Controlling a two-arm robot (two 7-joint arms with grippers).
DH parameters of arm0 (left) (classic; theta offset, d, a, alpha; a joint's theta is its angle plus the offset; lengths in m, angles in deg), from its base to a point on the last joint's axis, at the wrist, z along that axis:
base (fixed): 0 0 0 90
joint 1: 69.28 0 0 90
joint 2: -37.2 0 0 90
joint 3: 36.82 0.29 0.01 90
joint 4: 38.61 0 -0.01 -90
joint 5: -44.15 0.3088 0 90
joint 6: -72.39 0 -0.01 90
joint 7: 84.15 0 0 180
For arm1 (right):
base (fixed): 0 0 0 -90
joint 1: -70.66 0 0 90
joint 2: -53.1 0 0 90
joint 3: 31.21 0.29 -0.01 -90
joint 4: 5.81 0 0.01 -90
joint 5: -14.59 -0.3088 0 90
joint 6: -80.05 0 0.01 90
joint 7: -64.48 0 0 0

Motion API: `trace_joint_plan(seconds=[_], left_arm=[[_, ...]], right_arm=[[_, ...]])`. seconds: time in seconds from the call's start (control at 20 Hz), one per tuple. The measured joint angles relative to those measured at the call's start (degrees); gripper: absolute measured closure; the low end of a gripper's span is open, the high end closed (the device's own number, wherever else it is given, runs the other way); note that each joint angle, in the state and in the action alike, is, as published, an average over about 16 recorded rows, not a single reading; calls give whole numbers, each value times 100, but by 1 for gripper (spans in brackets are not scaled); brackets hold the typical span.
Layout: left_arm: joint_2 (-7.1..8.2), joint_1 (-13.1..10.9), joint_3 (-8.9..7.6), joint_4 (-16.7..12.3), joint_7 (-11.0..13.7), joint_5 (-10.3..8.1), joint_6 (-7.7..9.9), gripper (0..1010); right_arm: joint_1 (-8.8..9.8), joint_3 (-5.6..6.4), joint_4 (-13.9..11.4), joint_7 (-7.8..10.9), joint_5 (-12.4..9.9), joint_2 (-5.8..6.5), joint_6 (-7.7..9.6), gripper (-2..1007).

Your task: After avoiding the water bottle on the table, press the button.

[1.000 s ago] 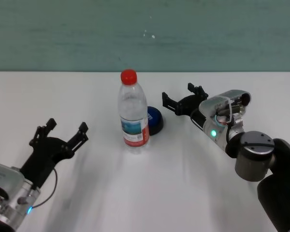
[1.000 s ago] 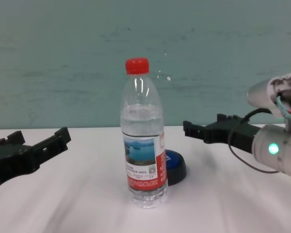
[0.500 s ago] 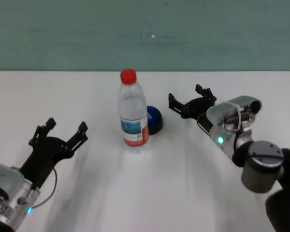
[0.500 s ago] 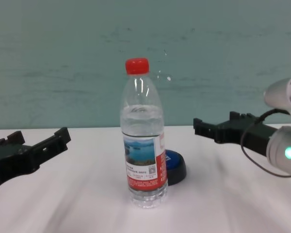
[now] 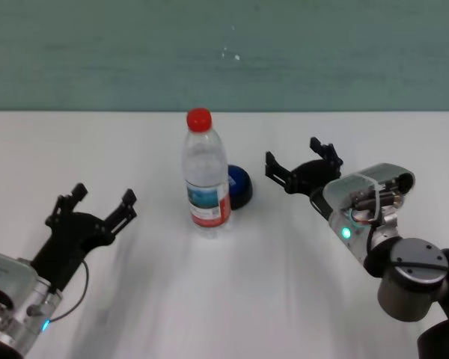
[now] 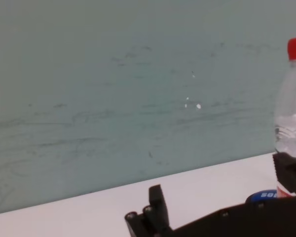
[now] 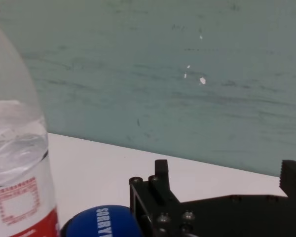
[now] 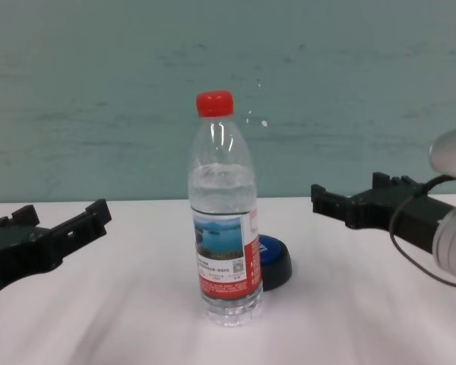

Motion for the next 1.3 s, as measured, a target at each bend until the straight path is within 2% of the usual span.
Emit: trace_joint_plan(seconds=[0.35, 0.75, 1.3], left_arm=[[0, 0, 0, 0, 0, 0, 0, 0], [0, 0, 0, 0, 0, 0, 0, 0], [0, 0, 0, 0, 0, 0, 0, 0]], right_arm=[[394, 30, -379, -181, 190, -107, -107, 1], [742, 57, -597, -352, 417, -279, -279, 1], [963, 90, -687, -404, 608, -443, -393, 1]])
